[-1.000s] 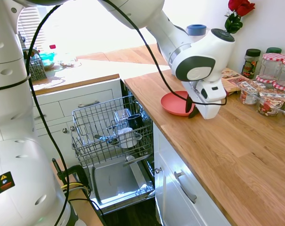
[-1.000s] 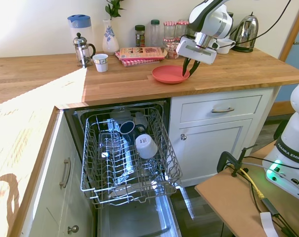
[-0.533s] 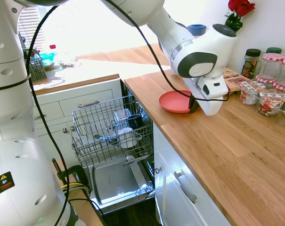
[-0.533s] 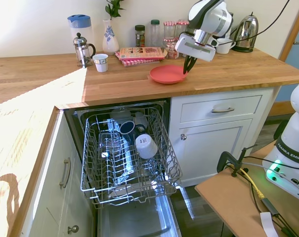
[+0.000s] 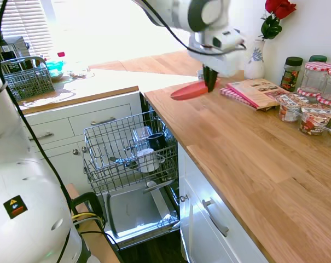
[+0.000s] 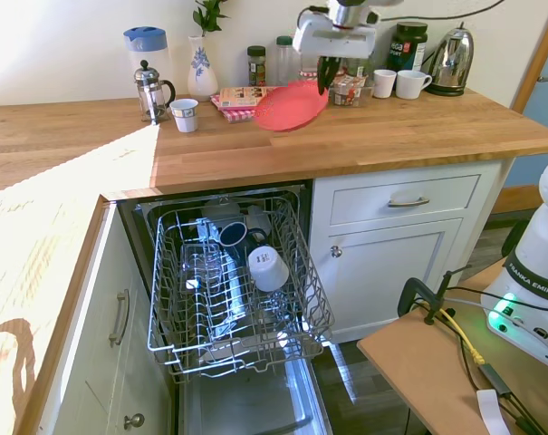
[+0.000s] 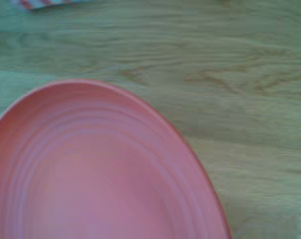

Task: Put the plate in the dishwasher

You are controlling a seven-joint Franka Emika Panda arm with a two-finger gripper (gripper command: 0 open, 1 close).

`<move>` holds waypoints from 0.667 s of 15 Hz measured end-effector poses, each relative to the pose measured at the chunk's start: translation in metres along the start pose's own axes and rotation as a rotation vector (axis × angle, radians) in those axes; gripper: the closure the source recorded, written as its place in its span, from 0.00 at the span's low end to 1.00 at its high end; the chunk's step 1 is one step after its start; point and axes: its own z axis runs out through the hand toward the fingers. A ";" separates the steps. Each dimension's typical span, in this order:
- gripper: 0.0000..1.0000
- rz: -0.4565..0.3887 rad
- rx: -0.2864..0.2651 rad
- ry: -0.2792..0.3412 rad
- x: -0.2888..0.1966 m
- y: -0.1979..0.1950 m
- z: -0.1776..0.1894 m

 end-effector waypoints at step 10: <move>1.00 -0.558 -0.114 0.465 -0.485 0.022 0.076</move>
